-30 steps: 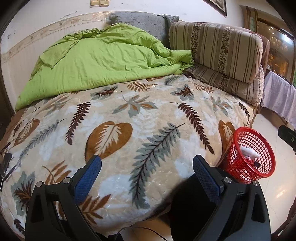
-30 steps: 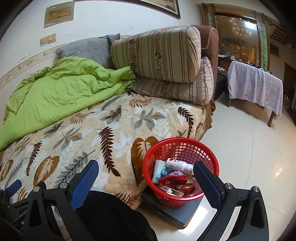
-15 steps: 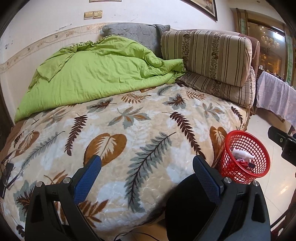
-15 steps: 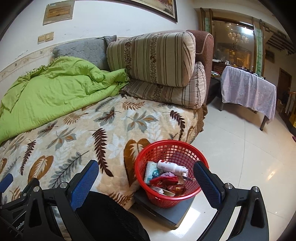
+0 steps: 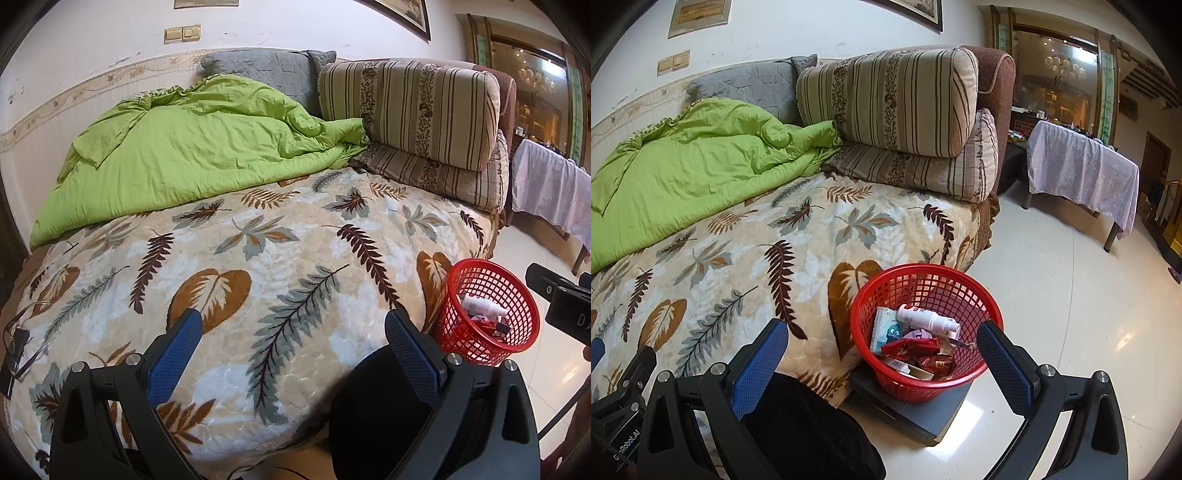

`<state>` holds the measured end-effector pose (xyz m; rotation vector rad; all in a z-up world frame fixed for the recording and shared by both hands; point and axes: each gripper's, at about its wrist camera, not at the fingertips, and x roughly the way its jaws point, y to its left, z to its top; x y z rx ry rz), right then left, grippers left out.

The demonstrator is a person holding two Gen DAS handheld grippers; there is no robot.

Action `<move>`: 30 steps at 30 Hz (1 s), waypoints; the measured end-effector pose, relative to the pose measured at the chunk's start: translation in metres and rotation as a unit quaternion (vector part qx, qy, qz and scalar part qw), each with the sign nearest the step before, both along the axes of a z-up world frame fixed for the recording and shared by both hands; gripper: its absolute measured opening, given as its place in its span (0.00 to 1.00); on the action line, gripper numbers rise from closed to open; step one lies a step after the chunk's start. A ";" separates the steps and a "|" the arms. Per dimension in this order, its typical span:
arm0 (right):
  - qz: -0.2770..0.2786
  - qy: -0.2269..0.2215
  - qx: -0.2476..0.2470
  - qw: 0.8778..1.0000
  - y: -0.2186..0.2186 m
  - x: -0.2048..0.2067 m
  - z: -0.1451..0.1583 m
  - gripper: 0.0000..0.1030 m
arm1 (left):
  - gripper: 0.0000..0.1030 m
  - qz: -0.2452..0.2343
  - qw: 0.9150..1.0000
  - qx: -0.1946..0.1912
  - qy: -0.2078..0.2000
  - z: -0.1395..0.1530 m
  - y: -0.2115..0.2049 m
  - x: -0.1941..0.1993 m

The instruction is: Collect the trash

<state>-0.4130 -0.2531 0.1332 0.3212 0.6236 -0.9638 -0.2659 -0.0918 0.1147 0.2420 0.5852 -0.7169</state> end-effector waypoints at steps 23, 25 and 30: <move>0.001 0.010 0.011 1.000 -0.002 0.002 -0.005 1.00 | 0.96 0.000 1.000 0.001 0.000 0.001 -0.002 -0.001; 0.002 0.011 0.012 1.000 -0.002 0.002 -0.005 1.00 | 0.96 0.000 1.000 0.001 0.000 0.001 -0.002 -0.001; 0.003 0.012 0.013 1.000 -0.002 0.003 -0.007 1.00 | 0.96 0.000 1.000 0.001 0.000 0.001 -0.003 -0.001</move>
